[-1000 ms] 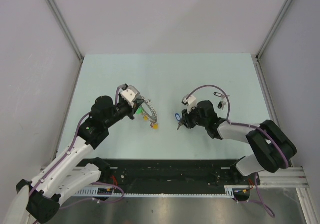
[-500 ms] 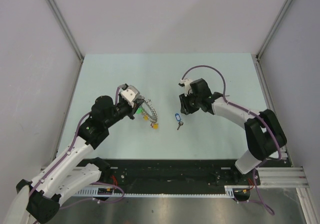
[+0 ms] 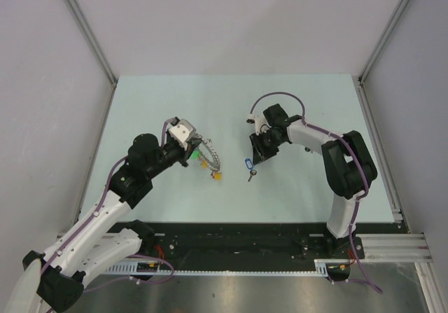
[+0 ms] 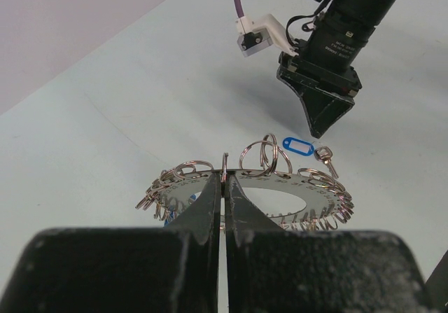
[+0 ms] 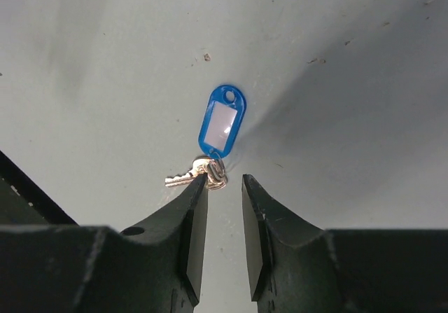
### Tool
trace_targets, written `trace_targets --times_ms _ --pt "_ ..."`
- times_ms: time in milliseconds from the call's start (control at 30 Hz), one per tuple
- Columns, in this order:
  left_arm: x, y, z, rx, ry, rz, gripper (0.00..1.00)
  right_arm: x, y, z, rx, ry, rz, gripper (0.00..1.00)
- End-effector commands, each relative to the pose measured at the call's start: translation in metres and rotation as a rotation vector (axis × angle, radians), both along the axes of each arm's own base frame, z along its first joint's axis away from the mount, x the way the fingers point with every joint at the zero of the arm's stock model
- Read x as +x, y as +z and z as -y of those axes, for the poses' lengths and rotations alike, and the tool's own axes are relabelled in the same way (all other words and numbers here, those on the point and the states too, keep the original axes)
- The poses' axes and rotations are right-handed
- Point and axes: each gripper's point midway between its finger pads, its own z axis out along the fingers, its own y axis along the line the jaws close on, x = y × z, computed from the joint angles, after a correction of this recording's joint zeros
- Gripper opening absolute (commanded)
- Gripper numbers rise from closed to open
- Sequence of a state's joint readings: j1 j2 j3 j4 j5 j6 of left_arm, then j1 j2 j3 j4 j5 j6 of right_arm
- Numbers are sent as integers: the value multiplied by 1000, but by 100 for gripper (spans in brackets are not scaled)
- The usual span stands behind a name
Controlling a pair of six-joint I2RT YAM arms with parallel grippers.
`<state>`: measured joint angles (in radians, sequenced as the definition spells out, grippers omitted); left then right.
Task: Put the keys on the keyring
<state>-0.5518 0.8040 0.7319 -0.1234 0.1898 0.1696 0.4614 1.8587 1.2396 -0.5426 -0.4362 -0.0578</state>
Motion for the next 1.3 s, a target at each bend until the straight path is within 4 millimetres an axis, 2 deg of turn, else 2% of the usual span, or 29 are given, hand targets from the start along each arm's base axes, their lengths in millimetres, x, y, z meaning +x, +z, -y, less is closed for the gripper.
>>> trace_targets --times_ms 0,367,767,1133,1267 --pt "4 29 0 -30 -2 98 0 -1 4 -10 56 57 -44 30" --pt "4 28 0 -26 -3 94 0 -4 -17 -10 55 76 -121 27" --pt "4 28 -1 -24 -1 95 0 -10 -20 -5 46 88 -149 19" --pt "3 29 -1 -26 1 98 0 -11 -27 -9 61 96 -167 18" --pt "3 29 -1 -26 1 98 0 -10 -30 -9 64 96 -171 15"
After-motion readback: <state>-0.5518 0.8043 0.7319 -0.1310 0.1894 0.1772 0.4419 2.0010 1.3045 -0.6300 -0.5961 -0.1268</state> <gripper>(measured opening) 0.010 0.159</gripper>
